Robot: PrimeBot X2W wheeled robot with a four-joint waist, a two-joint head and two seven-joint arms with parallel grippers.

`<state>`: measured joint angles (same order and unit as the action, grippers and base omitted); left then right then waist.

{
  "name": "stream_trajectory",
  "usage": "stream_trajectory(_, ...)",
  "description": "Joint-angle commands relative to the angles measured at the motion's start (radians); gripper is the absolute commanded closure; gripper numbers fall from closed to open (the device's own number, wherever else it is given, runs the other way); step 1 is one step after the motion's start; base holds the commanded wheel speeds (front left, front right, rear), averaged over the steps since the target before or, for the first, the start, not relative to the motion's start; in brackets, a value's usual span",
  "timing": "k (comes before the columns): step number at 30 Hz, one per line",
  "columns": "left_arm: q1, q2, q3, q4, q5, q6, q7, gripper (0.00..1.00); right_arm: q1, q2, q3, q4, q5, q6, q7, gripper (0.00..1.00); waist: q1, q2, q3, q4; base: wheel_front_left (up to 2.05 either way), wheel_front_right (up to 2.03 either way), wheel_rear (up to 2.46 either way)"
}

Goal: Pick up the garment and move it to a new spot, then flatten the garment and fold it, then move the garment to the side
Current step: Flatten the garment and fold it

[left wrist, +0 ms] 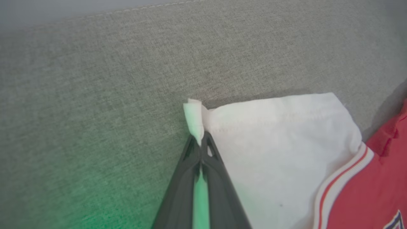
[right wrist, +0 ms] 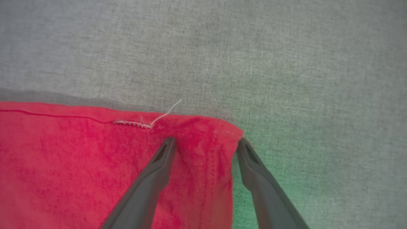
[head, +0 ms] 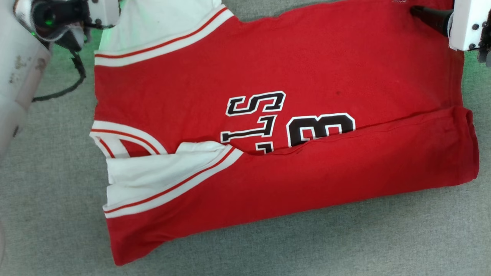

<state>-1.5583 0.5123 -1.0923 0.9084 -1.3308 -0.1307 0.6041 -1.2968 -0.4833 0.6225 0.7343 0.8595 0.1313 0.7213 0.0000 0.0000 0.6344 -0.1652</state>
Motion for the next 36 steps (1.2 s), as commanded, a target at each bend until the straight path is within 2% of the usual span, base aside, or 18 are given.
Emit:
stream_trajectory(1,0.039,-0.017,-0.019,-0.001,-0.006,0.001,-0.001,1.00,0.013,0.020,0.016,0.011,0.014,-0.001,0.000,0.91,0.0000,0.0000,-0.005,0.001,0.00,0.00,0.00)
stream_trajectory(2,0.042,-0.017,-0.018,-0.004,-0.010,0.001,-0.009,1.00,0.009,0.019,0.022,0.017,0.023,-0.001,-0.003,1.00,0.0000,0.0000,-0.011,0.001,0.00,0.00,0.00)
stream_trajectory(10,0.084,-0.018,0.010,-0.069,-0.068,0.000,-0.114,1.00,0.030,-0.045,0.056,0.001,0.070,-0.001,-0.133,1.00,0.0000,0.0000,-0.104,0.034,0.00,0.00,0.00)
stream_trajectory(14,0.144,0.000,0.016,-0.176,-0.110,0.000,-0.165,1.00,0.100,-0.101,0.107,-0.081,0.124,-0.001,-0.191,1.00,0.0000,0.0000,-0.182,0.066,0.00,0.00,0.00)
stream_trajectory(18,0.235,0.063,0.024,-0.363,-0.160,0.000,-0.220,1.00,0.194,-0.175,0.166,-0.183,0.183,-0.001,-0.242,1.00,0.0000,0.0000,-0.254,0.091,0.00,0.00,0.00)
stream_trajectory(27,0.504,0.264,-0.002,-0.769,-0.191,0.000,-0.394,1.00,0.395,-0.351,0.260,-0.348,0.289,-0.001,-0.355,1.00,0.0000,0.0000,-0.363,0.139,0.00,0.00,0.00)
stream_trajectory(31,0.618,0.329,-0.022,-0.877,-0.193,0.000,-0.479,1.00,0.473,-0.424,0.284,-0.418,0.317,-0.001,-0.404,1.00,0.0000,0.0000,-0.388,0.163,0.00,0.00,0.00)
stream_trajectory(36,0.737,0.376,-0.049,-0.930,-0.170,0.000,-0.581,1.00,0.556,-0.498,0.282,-0.472,0.349,-0.001,-0.478,1.00,0.0000,0.0000,-0.394,0.178,0.00,0.00,0.00)
